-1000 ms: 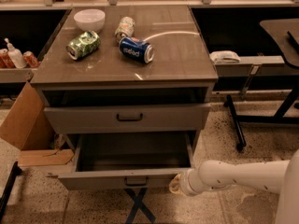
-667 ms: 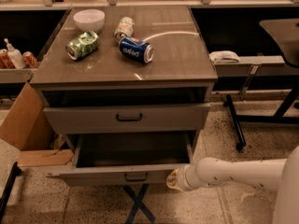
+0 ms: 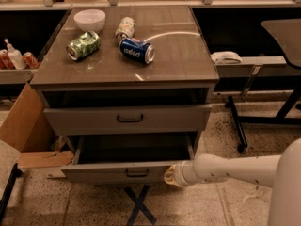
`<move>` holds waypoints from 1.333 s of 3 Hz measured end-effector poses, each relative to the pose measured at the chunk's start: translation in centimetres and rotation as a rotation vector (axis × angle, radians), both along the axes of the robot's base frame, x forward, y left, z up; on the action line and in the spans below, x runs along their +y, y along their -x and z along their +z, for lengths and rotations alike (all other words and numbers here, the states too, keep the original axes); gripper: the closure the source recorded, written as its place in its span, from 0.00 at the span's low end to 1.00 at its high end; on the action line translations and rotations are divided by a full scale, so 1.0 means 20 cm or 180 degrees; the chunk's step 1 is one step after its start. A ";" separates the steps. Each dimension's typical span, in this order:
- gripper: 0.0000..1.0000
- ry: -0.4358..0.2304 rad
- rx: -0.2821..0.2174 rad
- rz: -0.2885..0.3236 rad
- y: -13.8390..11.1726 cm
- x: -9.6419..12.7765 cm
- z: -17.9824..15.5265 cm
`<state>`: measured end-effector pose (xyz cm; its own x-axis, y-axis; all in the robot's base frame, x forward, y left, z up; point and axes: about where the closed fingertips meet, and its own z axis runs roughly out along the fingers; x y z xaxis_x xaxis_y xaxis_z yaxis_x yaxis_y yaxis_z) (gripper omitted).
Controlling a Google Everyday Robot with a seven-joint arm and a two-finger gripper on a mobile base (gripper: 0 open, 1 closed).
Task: Close middle drawer
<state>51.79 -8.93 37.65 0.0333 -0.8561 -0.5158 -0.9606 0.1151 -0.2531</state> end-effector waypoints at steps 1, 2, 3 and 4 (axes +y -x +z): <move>1.00 0.0026 -0.0039 -0.0011 -0.06 0.00 0.02; 1.00 0.0051 -0.0035 -0.0026 -0.11 0.00 0.02; 1.00 0.0068 0.0007 -0.0034 -0.17 -0.01 0.01; 1.00 0.0086 0.0055 -0.0045 -0.23 -0.01 0.00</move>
Offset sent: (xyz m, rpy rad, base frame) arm 0.0370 -0.0045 0.0085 -0.0269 -0.0154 -0.0182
